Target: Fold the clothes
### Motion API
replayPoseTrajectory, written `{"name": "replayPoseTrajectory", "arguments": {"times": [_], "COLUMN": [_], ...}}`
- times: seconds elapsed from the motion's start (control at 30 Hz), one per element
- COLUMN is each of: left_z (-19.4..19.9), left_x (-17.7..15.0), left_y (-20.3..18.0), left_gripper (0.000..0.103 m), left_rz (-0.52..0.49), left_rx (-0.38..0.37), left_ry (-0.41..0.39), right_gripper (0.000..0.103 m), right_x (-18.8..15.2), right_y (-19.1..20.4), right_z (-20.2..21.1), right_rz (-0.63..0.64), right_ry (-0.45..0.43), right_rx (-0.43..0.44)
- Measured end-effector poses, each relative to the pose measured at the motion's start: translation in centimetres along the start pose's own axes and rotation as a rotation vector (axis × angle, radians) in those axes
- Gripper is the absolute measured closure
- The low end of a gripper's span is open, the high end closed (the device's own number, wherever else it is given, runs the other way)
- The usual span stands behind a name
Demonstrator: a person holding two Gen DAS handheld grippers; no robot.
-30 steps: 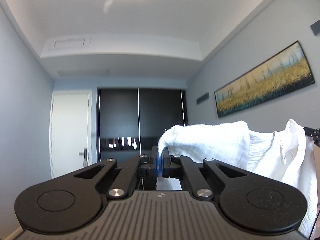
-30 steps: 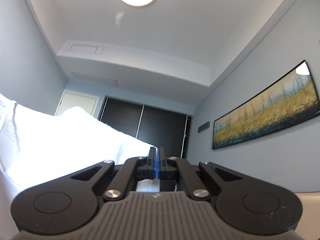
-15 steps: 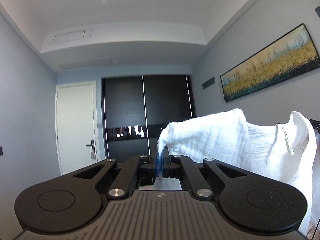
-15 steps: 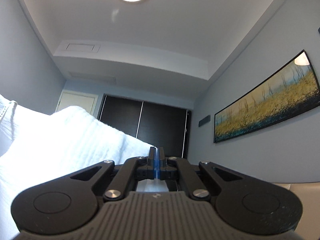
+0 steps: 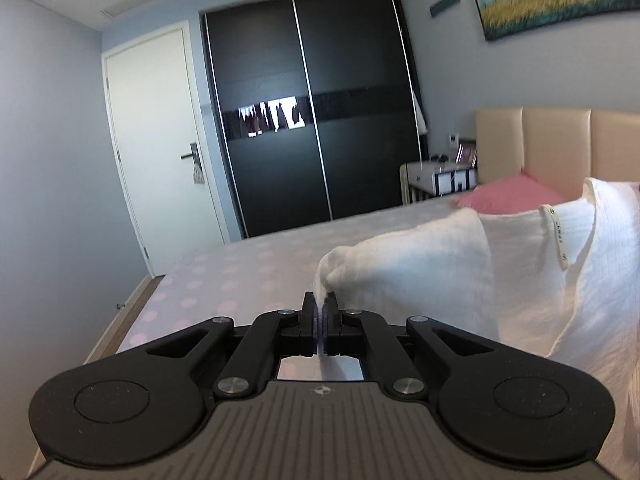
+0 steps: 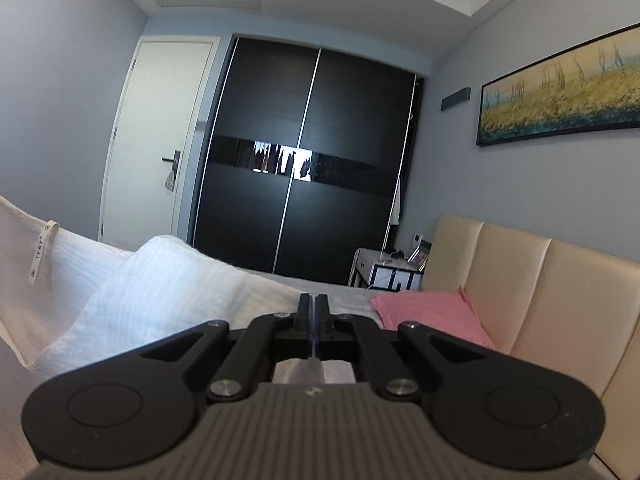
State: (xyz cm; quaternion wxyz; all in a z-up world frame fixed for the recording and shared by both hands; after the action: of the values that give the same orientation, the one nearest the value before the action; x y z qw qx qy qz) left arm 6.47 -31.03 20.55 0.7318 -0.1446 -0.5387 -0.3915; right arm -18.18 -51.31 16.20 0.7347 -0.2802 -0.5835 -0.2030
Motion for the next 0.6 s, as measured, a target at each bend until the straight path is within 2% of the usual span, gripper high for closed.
{"name": "replayPoseTrajectory", "arguments": {"times": [0.27, 0.5, 0.6], "left_z": [-13.6, -22.9, -26.0], "left_x": [-5.5, -11.8, -14.0], "left_y": [0.8, 0.1, -0.8], "left_gripper": [0.102, 0.102, 0.102], "left_rz": [-0.077, -0.131, -0.161], "left_rx": [0.016, 0.002, -0.008], "left_ry": [0.197, 0.361, 0.425], "right_gripper": [0.102, 0.102, 0.102], "right_x": [-5.0, -12.4, -16.6], "right_y": [4.1, 8.0, 9.9], "right_z": [-13.6, -23.6, -26.4], "right_rz": [0.047, 0.093, 0.102], "right_ry": [0.176, 0.335, 0.409], "right_rx": [-0.033, -0.062, -0.073]}}
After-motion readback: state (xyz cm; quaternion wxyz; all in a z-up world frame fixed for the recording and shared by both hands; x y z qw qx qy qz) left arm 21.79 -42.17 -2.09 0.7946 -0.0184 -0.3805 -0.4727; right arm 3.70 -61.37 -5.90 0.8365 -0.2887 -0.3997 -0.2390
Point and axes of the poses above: each gripper's, at about its wrist camera, not at the fingertips, and z roughly against the way its jaws point, y to its left, x to its top, the point moved 1 cm from there along -z, roughly the way its jaws point, and after that the axes turned 1 degree about -z, right-handed, at the moved point
